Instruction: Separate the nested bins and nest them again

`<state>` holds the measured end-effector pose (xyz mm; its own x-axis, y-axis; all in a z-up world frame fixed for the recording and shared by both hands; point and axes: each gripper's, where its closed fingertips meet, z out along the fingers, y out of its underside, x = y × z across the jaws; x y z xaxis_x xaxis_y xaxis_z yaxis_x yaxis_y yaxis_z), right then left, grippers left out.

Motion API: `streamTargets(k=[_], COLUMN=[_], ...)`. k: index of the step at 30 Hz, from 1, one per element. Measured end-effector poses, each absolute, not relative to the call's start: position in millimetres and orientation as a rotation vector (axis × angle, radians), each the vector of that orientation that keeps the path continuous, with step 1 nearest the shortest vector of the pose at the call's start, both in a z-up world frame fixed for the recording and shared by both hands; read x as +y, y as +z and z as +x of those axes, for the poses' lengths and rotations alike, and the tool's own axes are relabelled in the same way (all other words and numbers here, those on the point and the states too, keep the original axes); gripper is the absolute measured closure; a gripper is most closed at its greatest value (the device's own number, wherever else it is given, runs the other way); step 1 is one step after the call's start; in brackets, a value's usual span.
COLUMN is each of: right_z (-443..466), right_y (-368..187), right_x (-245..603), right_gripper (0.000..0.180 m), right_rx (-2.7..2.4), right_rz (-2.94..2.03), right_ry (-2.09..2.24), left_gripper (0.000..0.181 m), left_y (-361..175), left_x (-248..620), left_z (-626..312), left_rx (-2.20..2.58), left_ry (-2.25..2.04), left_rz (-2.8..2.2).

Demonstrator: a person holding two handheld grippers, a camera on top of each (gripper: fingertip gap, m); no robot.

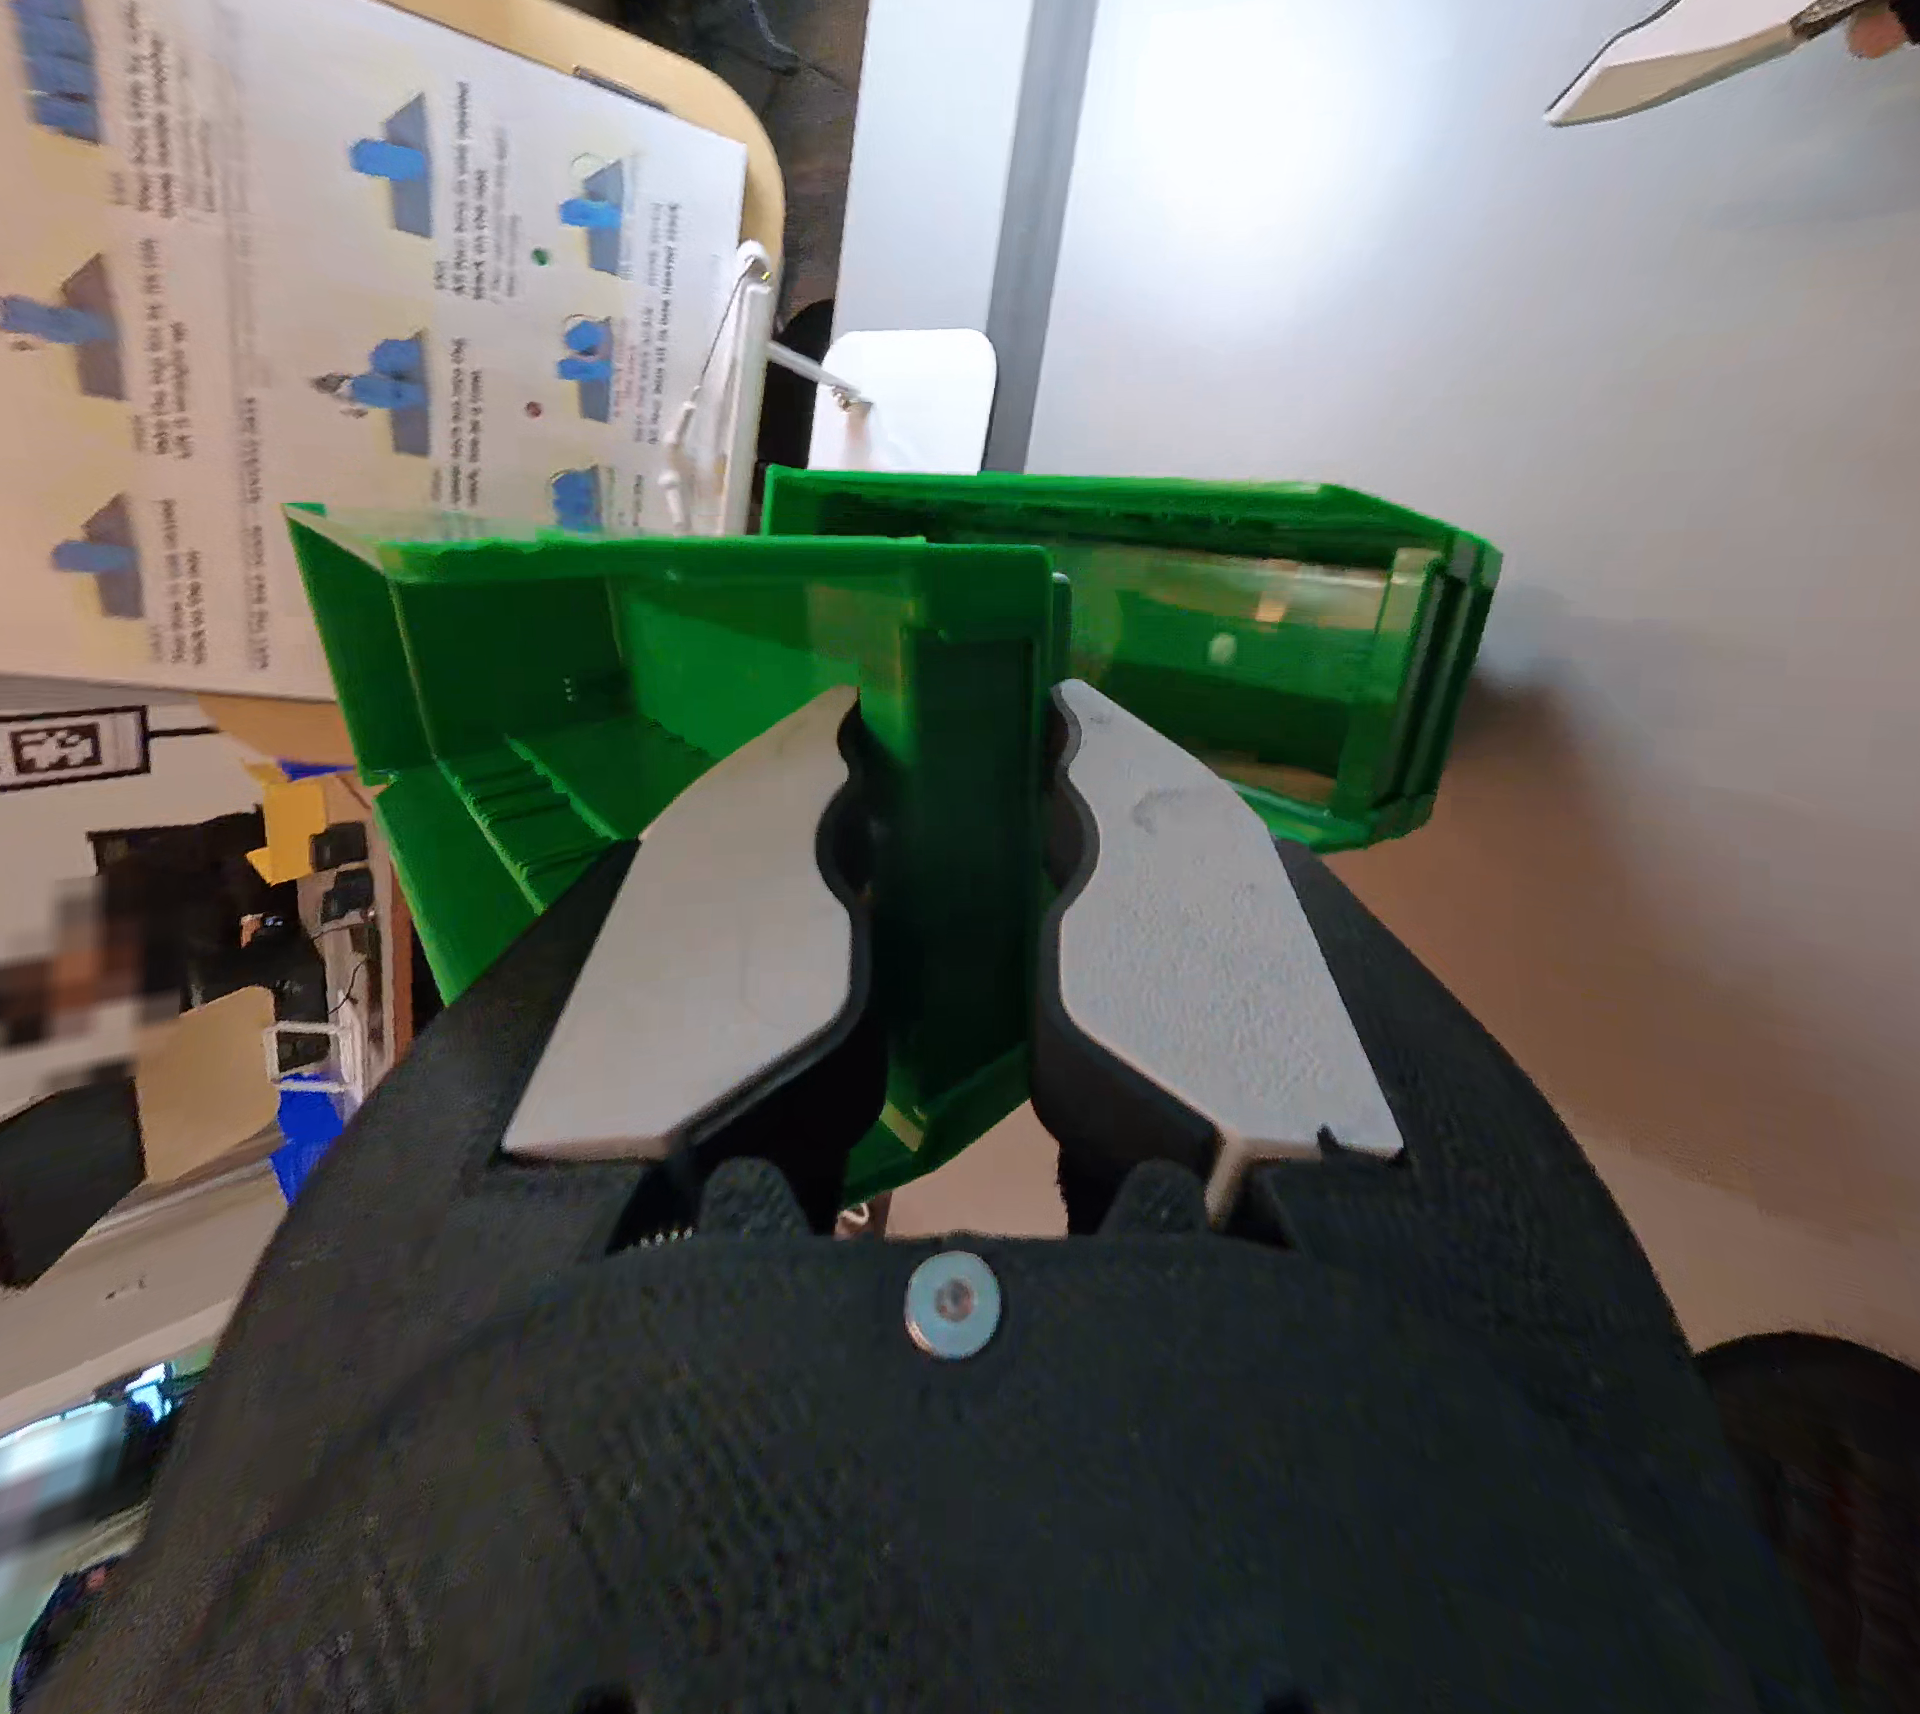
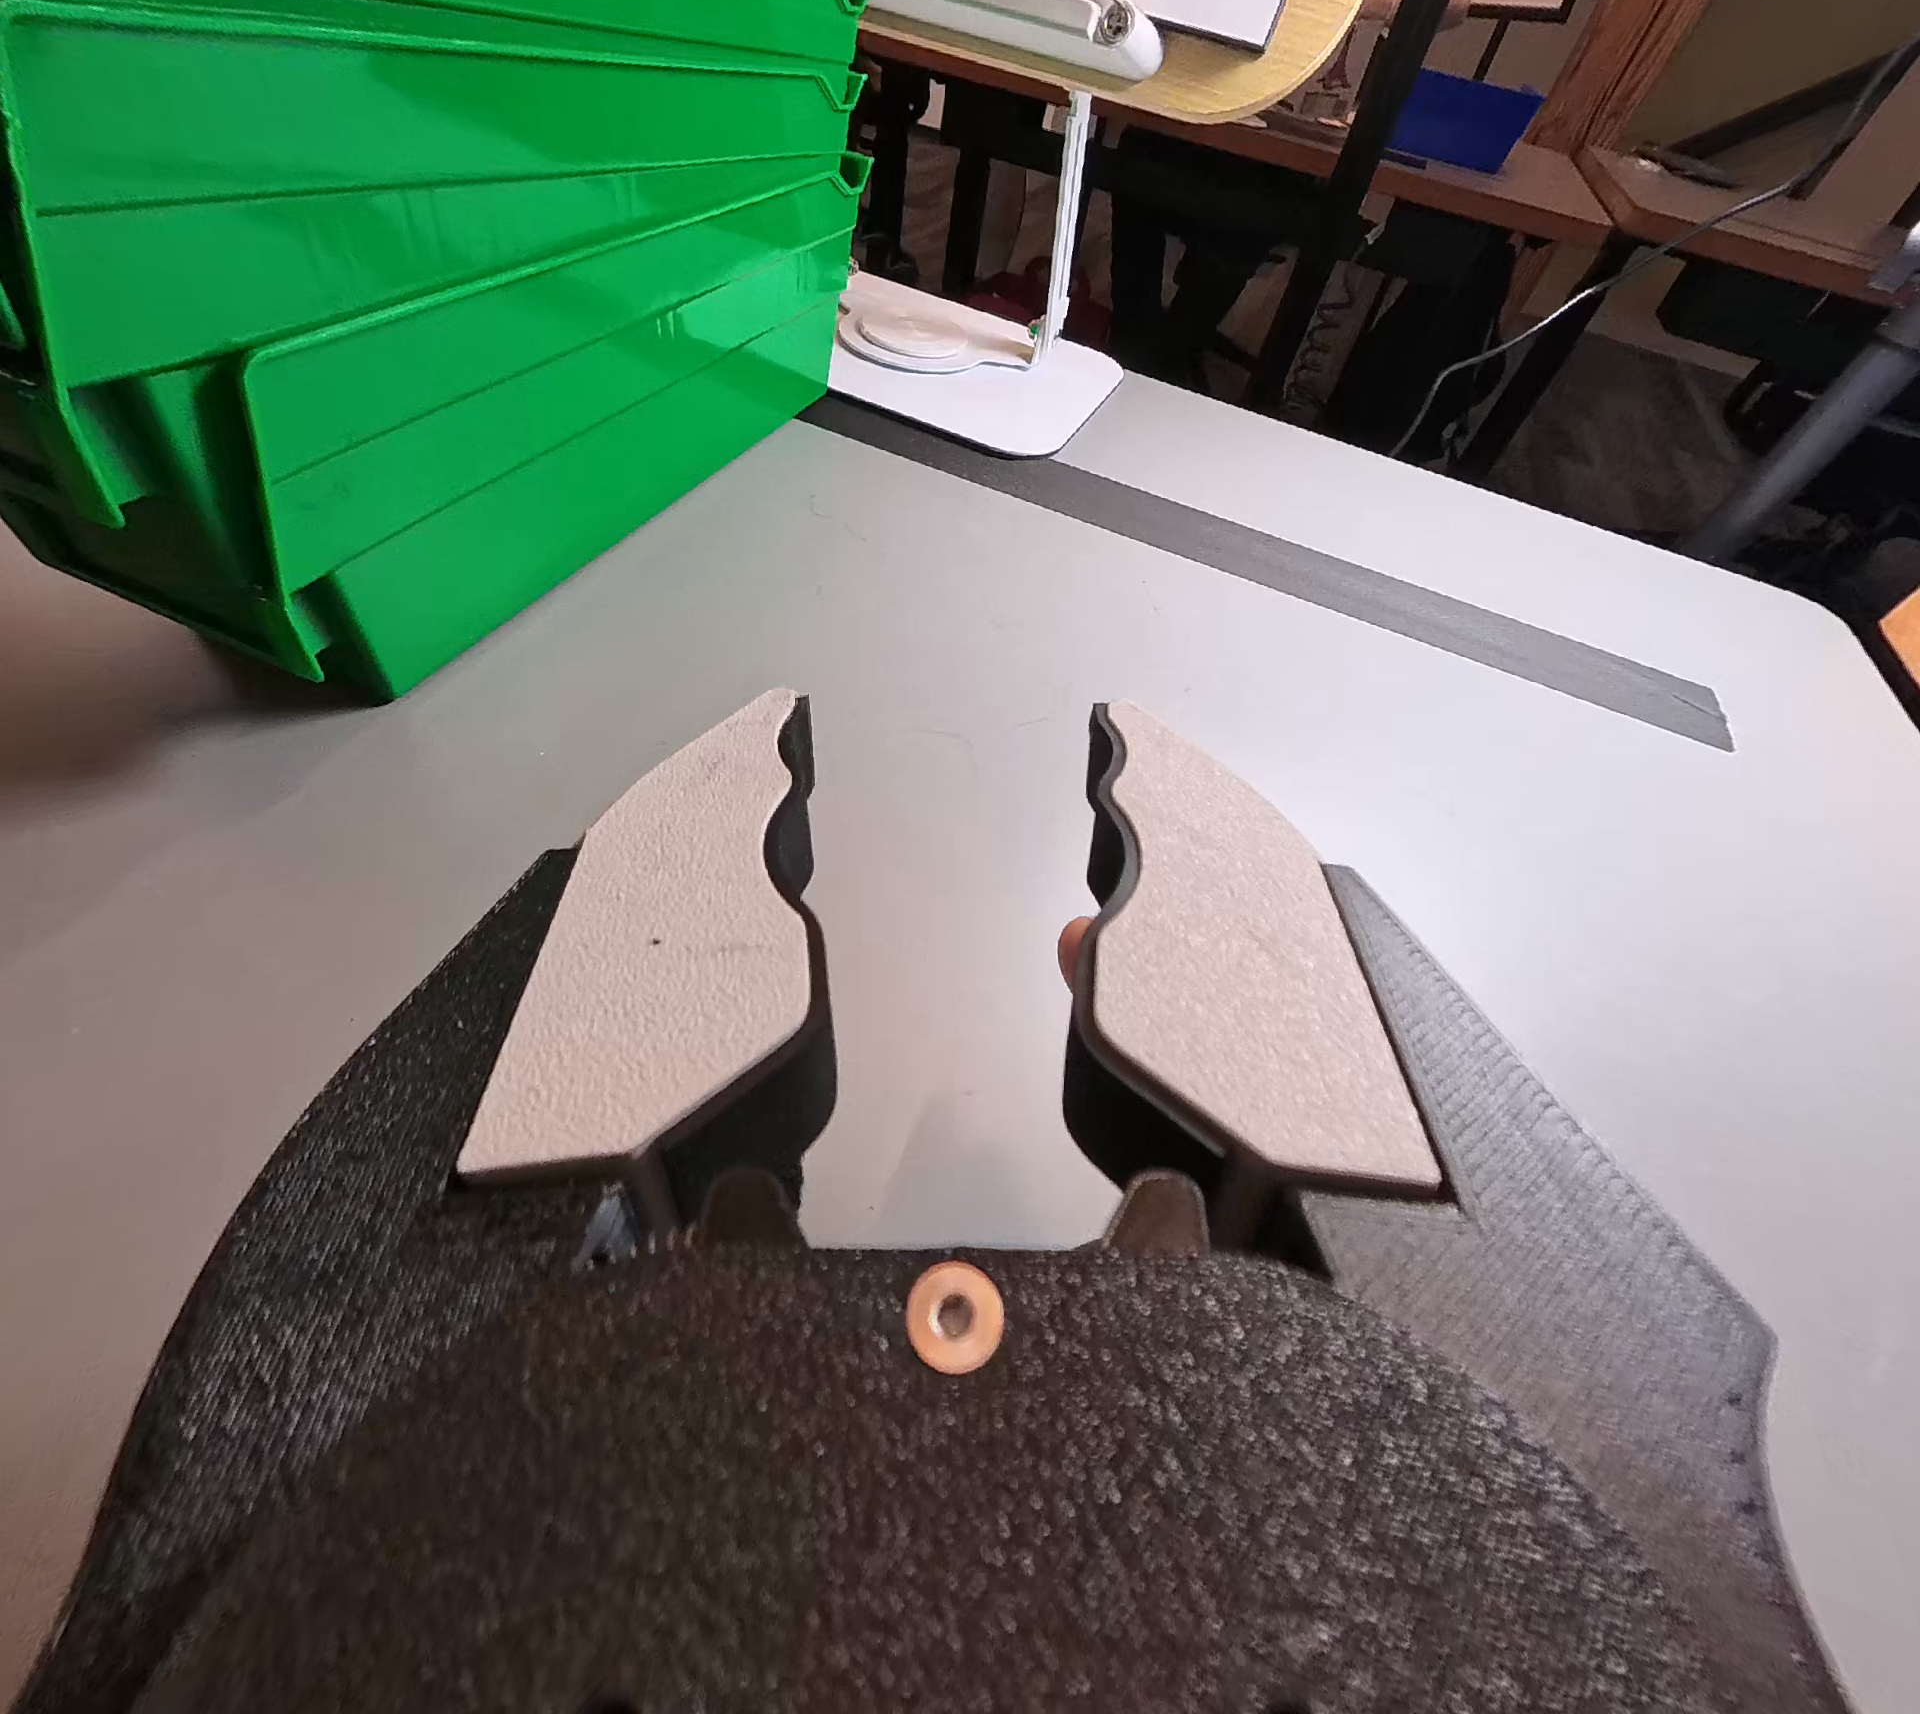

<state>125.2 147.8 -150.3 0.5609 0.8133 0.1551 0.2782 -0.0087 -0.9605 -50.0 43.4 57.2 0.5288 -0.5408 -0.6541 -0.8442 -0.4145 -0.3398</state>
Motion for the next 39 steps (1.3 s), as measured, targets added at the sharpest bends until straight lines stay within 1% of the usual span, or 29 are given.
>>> streamTargets(k=[2, 4, 9, 14, 20, 27, 34, 39], right_z=[125.4, 125.4, 125.3, 127.5, 129.3, 120.1, 111.5, 108.1], right_y=[-149.8, -149.5, -152.5, -154.0, -150.7, -142.5, -136.9, -138.1], right_x=[147.4, 147.4, 148.8, 150.7, 150.5, 134.6, 114.5, 107.0], right_gripper=[0.129, 0.129, 0.129, 0.13, 0.128, 0.122, 0.118, 0.116], right_rx=[-0.951, -0.949, -0.948, -0.932, -0.902, -0.972, -1.071, -1.114], right_rz=[-1.571, -1.57, -1.58, -1.59, -1.586, -1.502, -1.409, -1.386], right_ry=[0.546, 0.546, 0.542, 0.544, 0.584, 0.67, 0.752, 0.769], left_gripper=[0.15, 0.15, 0.15, 0.15, 0.15, 0.149, 0.15, 0.136], left_y=[58.1, 45.5, -24.5, -91.2, -146.7, -178.6, -195.6, -196.1], left_x=[35.9, 27.6, 2.8, -15.0, -20.6, -10.3, -3.6, -1.6], left_z=[-65.6, -84.5, -122.4, -135.3, -137.2, -148.1, -152.2, -148.7], left_rx=[1.092, 1.075, 1.095, 1.136, 1.097, 1.041, 1.014, 0.963], left_ry=[0.632, 0.663, 0.674, 0.63, 0.547, 0.614, 0.601, 0.539], left_rz=[-2.125, -2.159, -2.279, -2.308, -2.27, -2.148, -2.139, -2.135])
